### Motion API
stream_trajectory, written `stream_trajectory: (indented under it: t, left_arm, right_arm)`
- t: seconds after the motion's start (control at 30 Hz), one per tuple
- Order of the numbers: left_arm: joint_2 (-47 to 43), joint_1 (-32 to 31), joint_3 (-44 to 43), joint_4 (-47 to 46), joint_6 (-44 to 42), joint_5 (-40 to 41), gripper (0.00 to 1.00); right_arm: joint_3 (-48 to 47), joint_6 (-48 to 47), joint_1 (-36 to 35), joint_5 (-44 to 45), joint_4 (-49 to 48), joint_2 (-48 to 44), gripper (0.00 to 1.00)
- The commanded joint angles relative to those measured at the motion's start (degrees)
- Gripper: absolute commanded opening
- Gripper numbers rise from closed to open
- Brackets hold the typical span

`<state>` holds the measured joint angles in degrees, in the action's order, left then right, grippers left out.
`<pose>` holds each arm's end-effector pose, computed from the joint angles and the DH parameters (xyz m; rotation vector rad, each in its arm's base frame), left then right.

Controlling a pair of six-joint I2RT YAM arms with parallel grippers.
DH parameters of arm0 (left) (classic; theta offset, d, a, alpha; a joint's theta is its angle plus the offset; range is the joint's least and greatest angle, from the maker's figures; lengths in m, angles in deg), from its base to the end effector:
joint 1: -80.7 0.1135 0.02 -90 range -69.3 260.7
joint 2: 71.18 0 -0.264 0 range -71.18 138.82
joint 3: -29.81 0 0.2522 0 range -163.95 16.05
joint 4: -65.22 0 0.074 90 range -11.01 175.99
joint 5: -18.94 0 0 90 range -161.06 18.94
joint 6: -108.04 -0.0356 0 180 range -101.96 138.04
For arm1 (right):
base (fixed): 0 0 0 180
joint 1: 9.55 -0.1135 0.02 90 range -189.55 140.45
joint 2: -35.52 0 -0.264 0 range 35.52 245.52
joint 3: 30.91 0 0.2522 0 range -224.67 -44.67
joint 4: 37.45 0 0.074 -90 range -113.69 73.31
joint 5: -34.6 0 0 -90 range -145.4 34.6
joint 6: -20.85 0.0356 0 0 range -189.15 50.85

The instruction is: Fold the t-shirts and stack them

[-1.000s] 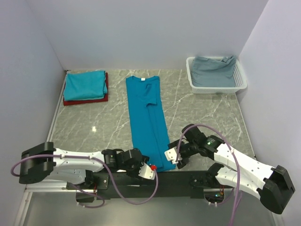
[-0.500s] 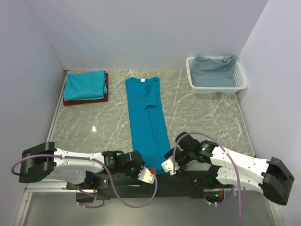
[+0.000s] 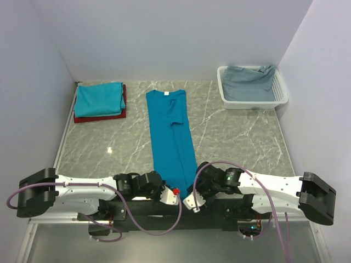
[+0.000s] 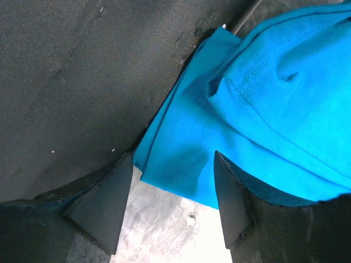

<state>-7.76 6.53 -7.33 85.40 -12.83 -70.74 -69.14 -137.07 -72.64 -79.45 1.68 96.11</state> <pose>0.0557 -0.1957 0.1585 1.9113 1.4689 -0.3489 0.0660 0.1621 0.1539 -2.4077 0.9434 0.5219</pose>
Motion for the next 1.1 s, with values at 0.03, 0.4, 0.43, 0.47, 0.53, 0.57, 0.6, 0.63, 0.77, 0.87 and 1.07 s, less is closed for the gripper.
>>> stream_trajectory:
  t: [0.03, 0.4, 0.43, 0.47, 0.53, 0.57, 0.6, 0.63, 0.77, 0.87, 1.07]
  left_arm:
    - [-0.6, 0.3, 0.1, -1.1, -1.1, 0.2, 0.01]
    - [0.5, 0.3, -0.4, -0.1, -0.8, -1.5, 0.01]
    - [0.4, 0.2, -0.4, 0.1, -0.9, -1.6, 0.01]
    - [0.2, 0.2, -0.4, 0.1, -0.9, -1.7, 0.01]
    - [-0.1, 0.2, -0.4, 0.3, -0.9, -2.2, 0.01]
    - [-0.1, 0.2, -0.6, 0.5, -0.8, -2.6, 0.01]
    - [-0.2, 0.3, -0.6, 0.6, -0.8, -2.7, 0.01]
    - [-0.4, 0.3, -0.6, 0.8, -0.9, -3.0, 0.01]
    - [-0.7, 0.2, -1.1, 1.7, -0.9, -4.2, 0.01]
    - [-1.5, 0.2, -1.5, 2.5, -0.8, -4.4, 0.01]
    - [-5.6, 0.5, -1.8, 2.9, 0.5, -3.7, 0.01]
  right_arm:
    - [-0.4, 1.3, -0.5, 3.6, -2.1, 1.4, 0.64]
    - [-0.6, 1.7, -0.5, 4.4, -1.9, 1.7, 0.33]
    - [-0.6, 2.0, -0.5, 4.5, -2.1, 1.8, 0.28]
    - [-0.6, 2.3, -0.5, 5.4, -2.2, 1.8, 0.24]
    - [-0.8, 3.3, -0.2, 6.2, -2.6, 1.5, 0.15]
    - [-0.8, 3.6, 0.1, 6.2, -2.7, 1.2, 0.13]
    - [-1.3, 4.2, 1.2, 5.9, -2.5, 0.8, 0.1]
    - [-1.4, 4.5, 1.9, 5.7, -2.3, -0.1, 0.07]
    - [-1.5, 5.3, 5.2, 3.6, -0.8, -3.4, 0.0]
    - [-1.9, 5.7, 7.2, 0.6, 0.5, -5.0, 0.0]
    - [-5.8, 6.1, 8.6, -4.2, 3.6, -5.9, 0.0]
